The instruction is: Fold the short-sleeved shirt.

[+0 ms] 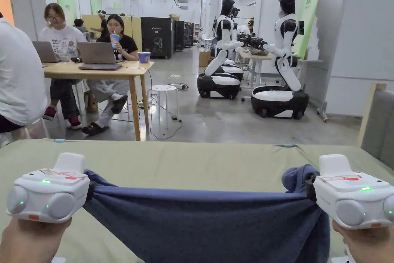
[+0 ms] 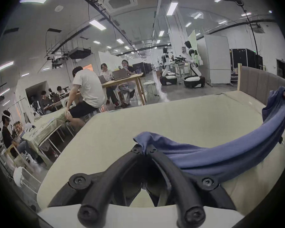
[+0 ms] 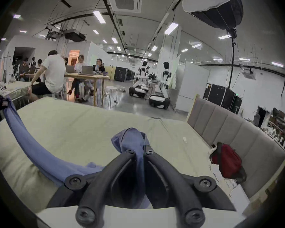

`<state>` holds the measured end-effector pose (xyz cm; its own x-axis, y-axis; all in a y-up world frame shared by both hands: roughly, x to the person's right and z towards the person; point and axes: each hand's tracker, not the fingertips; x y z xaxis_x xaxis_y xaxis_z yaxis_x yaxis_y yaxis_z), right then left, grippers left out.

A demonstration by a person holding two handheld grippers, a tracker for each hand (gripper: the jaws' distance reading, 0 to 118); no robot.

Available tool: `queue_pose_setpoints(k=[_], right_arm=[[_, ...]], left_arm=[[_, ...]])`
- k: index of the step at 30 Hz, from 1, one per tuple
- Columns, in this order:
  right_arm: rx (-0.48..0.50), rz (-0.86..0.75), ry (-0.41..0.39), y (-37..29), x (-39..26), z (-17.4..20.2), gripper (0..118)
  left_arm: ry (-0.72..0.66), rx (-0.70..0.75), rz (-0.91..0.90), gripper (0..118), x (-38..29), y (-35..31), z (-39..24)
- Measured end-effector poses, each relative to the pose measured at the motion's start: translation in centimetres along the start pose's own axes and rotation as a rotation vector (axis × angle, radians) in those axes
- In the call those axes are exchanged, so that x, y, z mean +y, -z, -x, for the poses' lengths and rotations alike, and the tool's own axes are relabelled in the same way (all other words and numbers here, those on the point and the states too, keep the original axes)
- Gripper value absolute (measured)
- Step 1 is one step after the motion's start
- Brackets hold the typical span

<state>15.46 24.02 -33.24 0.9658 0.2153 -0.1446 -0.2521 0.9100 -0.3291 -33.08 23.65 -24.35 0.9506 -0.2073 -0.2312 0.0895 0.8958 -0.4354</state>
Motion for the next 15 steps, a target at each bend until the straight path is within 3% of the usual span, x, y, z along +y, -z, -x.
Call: queue_pose_setpoints(k=[9, 13, 14, 15], right_arm=[[0.088, 0.291, -0.065, -6.9, -14.6, 1.7, 5], [0.101, 0.387, -0.002, -8.0, -18.2, 1.8, 6], [0.106, 0.386, 0.016, -8.3, -18.4, 1.6, 15], [0.125, 0.368, 0.04, -9.3, -18.1, 1.9, 37]], left_arm=[[-0.066, -0.068, 0.21, 0, -15.0, -8.0, -0.9], [-0.178, -0.095, 0.295, 1, -20.6, -8.9, -0.7], [-0.179, -0.092, 0.292, 10, -21.1, -9.2, -0.6], [-0.199, -0.091, 0.272, 29, -21.2, -9.9, -0.5]])
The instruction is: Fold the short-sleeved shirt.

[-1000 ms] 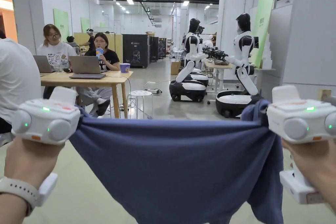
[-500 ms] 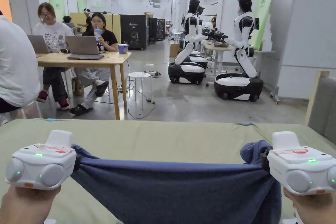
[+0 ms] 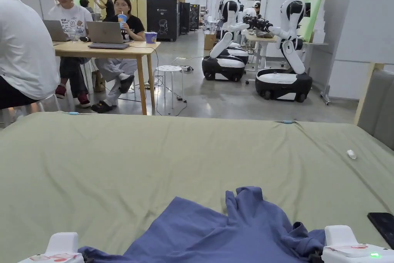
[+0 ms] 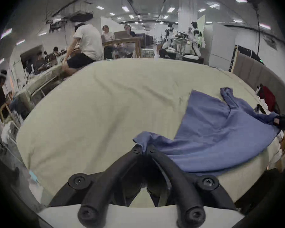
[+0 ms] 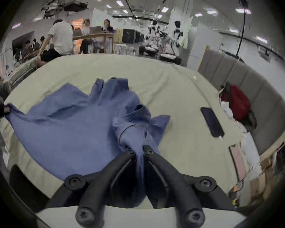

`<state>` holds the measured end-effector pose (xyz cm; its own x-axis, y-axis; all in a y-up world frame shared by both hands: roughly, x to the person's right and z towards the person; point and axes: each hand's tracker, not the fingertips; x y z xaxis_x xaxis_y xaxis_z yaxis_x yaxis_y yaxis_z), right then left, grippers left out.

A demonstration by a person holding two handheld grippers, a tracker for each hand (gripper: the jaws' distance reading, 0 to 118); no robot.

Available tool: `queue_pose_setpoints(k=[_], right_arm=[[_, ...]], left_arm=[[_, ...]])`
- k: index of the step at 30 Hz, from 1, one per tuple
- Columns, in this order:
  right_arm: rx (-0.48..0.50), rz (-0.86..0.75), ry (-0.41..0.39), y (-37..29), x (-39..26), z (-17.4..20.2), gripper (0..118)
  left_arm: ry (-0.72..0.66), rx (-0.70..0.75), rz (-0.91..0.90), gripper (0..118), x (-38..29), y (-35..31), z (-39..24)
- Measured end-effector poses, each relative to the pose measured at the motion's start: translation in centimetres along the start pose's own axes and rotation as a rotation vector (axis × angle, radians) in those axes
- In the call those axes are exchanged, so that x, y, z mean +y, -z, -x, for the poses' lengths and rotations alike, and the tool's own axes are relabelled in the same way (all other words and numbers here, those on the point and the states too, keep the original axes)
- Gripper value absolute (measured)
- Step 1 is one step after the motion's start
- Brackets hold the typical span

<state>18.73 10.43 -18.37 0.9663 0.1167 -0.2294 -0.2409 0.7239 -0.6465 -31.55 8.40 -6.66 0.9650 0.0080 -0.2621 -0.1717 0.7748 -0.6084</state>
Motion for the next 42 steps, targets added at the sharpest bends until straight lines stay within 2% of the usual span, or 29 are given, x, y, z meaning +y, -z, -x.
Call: queue_pose_setpoints(k=[1, 2, 3, 6, 9, 10, 11, 12, 13, 15, 16, 17, 19, 21, 24, 26, 31, 32, 35, 36, 37, 38, 42], right_arm=[[0.022, -0.039, 0.003, -0.8, 0.1, 0.2, 70], [0.001, -0.062, -0.004, -1.7, 0.2, 0.6, 98], [-0.005, -0.094, -0.004, -3.0, 0.5, 1.0, 103], [0.059, -0.243, 0.052, -6.7, 1.4, 3.3, 111], [0.091, -0.364, 0.059, -8.7, 2.0, 6.5, 111], [0.098, -0.39, 0.049, -9.2, 2.1, 7.7, 110], [0.097, -0.422, 0.042, -9.4, 2.1, 8.9, 110], [0.104, -0.444, 0.026, -9.5, 2.0, 9.8, 106], [0.104, -0.452, 0.015, -9.7, 1.8, 10.6, 94], [0.081, -0.465, -0.013, -9.9, 1.5, 12.0, 38], [0.074, -0.467, -0.02, -9.6, 1.4, 12.3, 11], [0.068, -0.471, -0.026, -9.6, 1.3, 12.7, 0], [0.07, -0.468, -0.033, -9.7, 1.1, 13.2, 0], [0.09, -0.445, -0.04, -9.3, 0.9, 13.5, 0], [0.097, -0.425, -0.055, -8.9, 0.3, 14.0, 0], [0.108, -0.407, -0.056, -8.6, 0.2, 14.5, 0], [0.143, -0.364, -0.074, -7.3, 0.1, 15.9, 0], [0.147, -0.356, -0.076, -7.0, 0.0, 16.1, 0], [0.153, -0.337, -0.076, -6.3, 0.2, 16.8, 0], [0.153, -0.332, -0.078, -6.1, 0.1, 16.9, 0], [0.155, -0.324, -0.08, -5.9, 0.2, 17.0, 0], [0.155, -0.319, -0.082, -5.8, 0.3, 17.1, 0], [0.145, -0.302, -0.095, -5.2, 0.3, 17.2, 0]], left_arm=[[-0.02, 0.007, -0.036, 61, -0.1, -0.8, 0.1], [-0.032, 0.036, -0.062, 100, 0.0, -1.6, 0.0], [-0.05, 0.064, -0.099, 112, 0.1, -2.9, -0.4], [-0.018, -0.028, -0.22, 117, 0.6, -6.3, -3.2], [0.046, -0.073, -0.284, 114, 1.3, -7.4, -7.3], [0.067, -0.101, -0.312, 110, 1.1, -7.4, -8.7], [0.086, -0.131, -0.329, 98, 1.2, -7.6, -9.8], [0.095, -0.139, -0.334, 86, 1.3, -7.5, -10.6], [0.094, -0.135, -0.327, 73, 1.3, -7.6, -11.2], [0.109, -0.144, -0.325, 12, 1.2, -7.7, -11.8], [0.12, -0.132, -0.327, 0, 1.2, -7.7, -11.9], [0.134, -0.091, -0.334, 0, 1.1, -7.7, -11.7], [0.142, -0.138, -0.312, 0, 0.9, -7.8, -10.4], [0.098, -0.12, -0.291, 0, 0.5, -7.6, -7.7], [-0.037, -0.043, -0.191, 0, -0.5, -6.8, -1.8], [-0.132, -0.042, -0.08, 0, -1.1, -5.5, 2.3], [-0.128, -0.124, 0.023, 1, -2.6, -3.8, 6.8], [-0.131, -0.126, 0.018, 23, -2.7, -3.4, 7.0], [-0.137, -0.15, 0.022, 54, -2.4, -1.8, 6.5], [-0.121, -0.158, 0.032, 84, -2.3, -1.0, 6.2], [-0.083, -0.158, 0.034, 105, -2.2, -0.3, 5.7], [-0.04, -0.152, 0.029, 112, -2.1, 0.3, 5.1], [0.075, -0.092, 0.06, 96, -2.0, 3.8, 3.8]])
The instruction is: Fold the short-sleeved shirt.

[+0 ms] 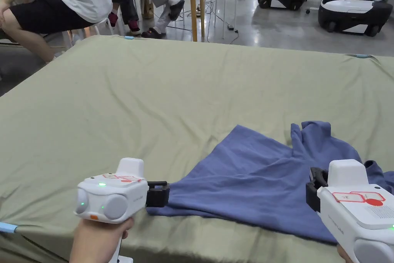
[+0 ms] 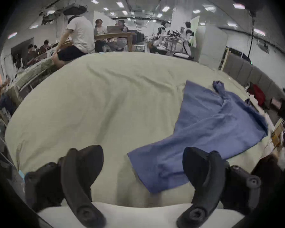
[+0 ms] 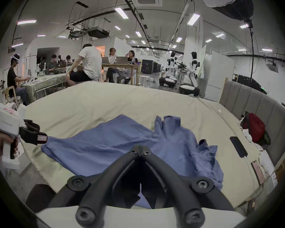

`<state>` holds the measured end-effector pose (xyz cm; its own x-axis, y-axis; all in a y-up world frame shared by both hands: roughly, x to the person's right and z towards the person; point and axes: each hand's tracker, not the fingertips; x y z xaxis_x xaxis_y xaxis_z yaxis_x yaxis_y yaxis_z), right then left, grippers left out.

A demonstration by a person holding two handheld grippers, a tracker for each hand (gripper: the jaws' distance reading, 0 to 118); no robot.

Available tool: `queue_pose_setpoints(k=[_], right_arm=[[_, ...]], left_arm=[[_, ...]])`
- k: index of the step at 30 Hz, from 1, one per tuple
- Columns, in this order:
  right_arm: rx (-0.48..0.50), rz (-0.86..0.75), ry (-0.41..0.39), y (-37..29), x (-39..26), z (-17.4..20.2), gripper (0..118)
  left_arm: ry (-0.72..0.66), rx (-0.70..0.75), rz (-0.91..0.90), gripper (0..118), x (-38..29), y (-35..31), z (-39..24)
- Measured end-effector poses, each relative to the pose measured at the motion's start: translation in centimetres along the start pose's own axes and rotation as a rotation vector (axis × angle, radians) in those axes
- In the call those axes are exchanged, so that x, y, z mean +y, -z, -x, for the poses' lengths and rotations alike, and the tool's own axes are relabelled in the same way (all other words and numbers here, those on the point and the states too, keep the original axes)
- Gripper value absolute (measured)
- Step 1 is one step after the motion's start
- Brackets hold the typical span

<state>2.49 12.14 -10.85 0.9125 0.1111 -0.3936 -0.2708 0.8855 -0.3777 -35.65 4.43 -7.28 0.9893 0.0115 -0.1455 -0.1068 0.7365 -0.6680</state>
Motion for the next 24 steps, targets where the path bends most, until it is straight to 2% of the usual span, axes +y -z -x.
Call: queue_pose_setpoints(k=[1, 2, 4, 5, 6, 7, 8, 9, 12, 16, 18, 21, 24], right_arm=[[-0.003, 0.006, -0.005, 0.2, 0.0, 0.0, 0], [-0.006, 0.011, -0.007, 0.3, -0.1, 0.0, 0], [-0.01, 0.017, -0.009, 0.5, -0.1, -0.1, 0], [-0.012, 0.019, -0.008, 0.6, -0.1, -0.2, 0], [-0.014, 0.021, -0.006, 0.7, -0.1, -0.2, 0], [-0.015, 0.023, -0.003, 0.9, -0.1, -0.3, 0], [-0.016, 0.026, 0.001, 1.1, 0.0, -0.4, 0], [-0.015, 0.028, 0.007, 1.2, 0.1, -0.6, 0], [-0.009, 0.042, 0.013, 2.0, 0.3, -1.2, 0], [-0.025, 0.06, 0.014, 3.1, 0.8, -3.3, 0], [-0.035, 0.069, 0.019, 3.9, 1.3, -4.9, 0], [-0.036, 0.122, 0.011, 6.3, 2.5, -8.9, 0], [-0.104, 0.182, -0.061, 10.1, 4.4, -13.4, 0]], left_arm=[[0.028, 0.022, 0.008, 95, -0.1, 1.0, -0.1], [0.054, 0.036, 0.035, 88, -0.3, 2.1, -0.1], [0.073, -0.026, 0.121, 67, -1.0, 3.5, 0.0], [0.066, -0.015, 0.08, 66, -1.2, 3.2, -0.3], [0.078, -0.008, 0.057, 59, -1.2, 2.4, -0.5], [0.079, -0.019, 0.054, 45, -1.1, 1.8, -0.4], [0.078, 0.0, 0.028, 11, -1.2, 1.1, -0.6], [0.068, 0.005, -0.014, 0, -1.3, 0.7, -0.6], [0.046, -0.012, -0.014, 0, -1.5, -0.3, -0.3], [-0.011, -0.076, -0.113, 0, 0.1, -3.9, -0.4], [0.016, -0.074, -0.135, 0, 0.6, -5.2, -1.1], [0.031, -0.077, -0.138, 0, 1.0, -5.7, -1.5], [0.04, -0.061, -0.106, 0, 0.8, -4.9, -1.9]])
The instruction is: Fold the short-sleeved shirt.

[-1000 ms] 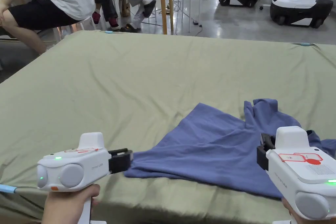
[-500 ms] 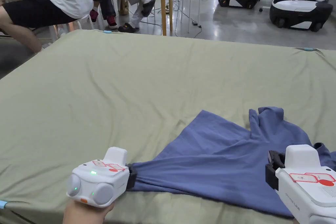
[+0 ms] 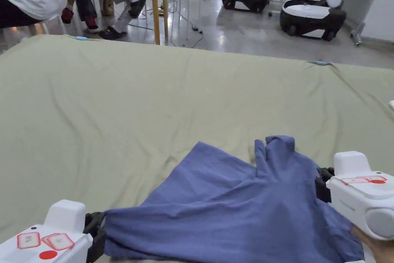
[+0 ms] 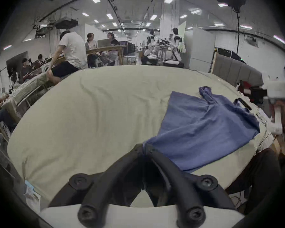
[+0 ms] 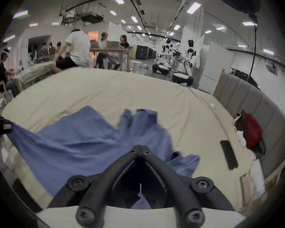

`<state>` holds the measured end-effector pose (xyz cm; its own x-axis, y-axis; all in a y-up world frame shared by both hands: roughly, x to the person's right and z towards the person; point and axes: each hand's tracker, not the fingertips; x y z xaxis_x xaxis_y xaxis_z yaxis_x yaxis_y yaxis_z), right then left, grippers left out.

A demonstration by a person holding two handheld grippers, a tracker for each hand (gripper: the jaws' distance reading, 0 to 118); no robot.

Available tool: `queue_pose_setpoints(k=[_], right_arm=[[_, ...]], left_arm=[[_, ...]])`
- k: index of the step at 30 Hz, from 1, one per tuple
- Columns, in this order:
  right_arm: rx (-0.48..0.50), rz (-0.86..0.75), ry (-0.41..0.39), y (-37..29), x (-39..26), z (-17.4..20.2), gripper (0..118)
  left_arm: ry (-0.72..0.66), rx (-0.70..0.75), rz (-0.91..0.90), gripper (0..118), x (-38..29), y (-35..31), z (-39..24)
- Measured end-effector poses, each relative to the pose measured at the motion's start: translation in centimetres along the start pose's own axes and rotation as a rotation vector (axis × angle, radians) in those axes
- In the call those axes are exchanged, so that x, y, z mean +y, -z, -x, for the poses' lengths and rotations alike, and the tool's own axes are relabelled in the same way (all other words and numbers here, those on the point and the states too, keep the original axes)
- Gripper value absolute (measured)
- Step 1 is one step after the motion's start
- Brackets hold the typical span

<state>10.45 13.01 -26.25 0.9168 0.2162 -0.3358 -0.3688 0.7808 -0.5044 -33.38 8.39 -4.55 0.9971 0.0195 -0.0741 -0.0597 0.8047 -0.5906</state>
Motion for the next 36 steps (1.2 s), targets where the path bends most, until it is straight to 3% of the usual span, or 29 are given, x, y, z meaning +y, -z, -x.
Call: queue_pose_setpoints(k=[6, 7, 8, 9, 10, 13, 15, 16, 17, 18, 22, 29, 36], right_arm=[[0.016, 0.096, 0.029, 9.5, 4.2, -6.9, 2], [0.037, 0.117, 0.07, 11.2, 4.5, -7.7, 16], [0.039, 0.152, 0.1, 12.9, 4.7, -8.2, 62], [0.051, 0.193, 0.123, 14.5, 4.7, -8.6, 100], [0.055, 0.257, 0.14, 15.9, 4.3, -8.7, 118], [0.086, 0.278, 0.143, 17.7, 3.0, -8.2, 97], [0.095, 0.338, 0.111, 18.3, 1.8, -7.3, 92], [0.123, 0.388, 0.101, 18.3, 1.1, -7.1, 72], [0.176, 0.455, 0.106, 18.4, 0.5, -6.7, 22], [0.19, 0.481, 0.113, 18.2, 0.0, -6.4, 4], [0.154, 0.305, 0.103, 13.9, 1.1, -5.7, 3], [-0.086, -0.085, -0.061, 2.6, 8.4, -4.2, 3], [-0.201, -0.314, -0.055, -7.0, 16.7, -6.8, 3]], left_arm=[[-0.026, 0.041, 0.046, 0, -1.0, 1.2, -0.5], [-0.033, 0.042, 0.054, 0, -1.0, 1.4, -0.6], [-0.037, 0.047, 0.062, 0, -1.1, 1.5, -0.8], [-0.037, 0.058, 0.067, 0, -1.1, 1.7, -1.0], [-0.035, 0.061, 0.076, 0, -1.2, 1.8, -1.1], [-0.021, 0.073, 0.097, 0, -1.0, 2.2, -1.5], [-0.012, 0.073, 0.108, 0, -0.9, 2.3, -1.7], [-0.01, 0.072, 0.111, 0, -0.8, 2.5, -1.7], [-0.006, 0.069, 0.115, 0, -0.6, 2.5, -1.8], [-0.001, 0.068, 0.117, 0, -0.5, 2.6, -1.9], [-0.006, 0.072, 0.101, 0, 1.1, 2.9, -2.2], [0.061, 0.139, -0.072, 0, 10.9, 5.2, -2.1], [0.147, 0.267, -0.268, 0, 22.8, 3.6, -3.1]])
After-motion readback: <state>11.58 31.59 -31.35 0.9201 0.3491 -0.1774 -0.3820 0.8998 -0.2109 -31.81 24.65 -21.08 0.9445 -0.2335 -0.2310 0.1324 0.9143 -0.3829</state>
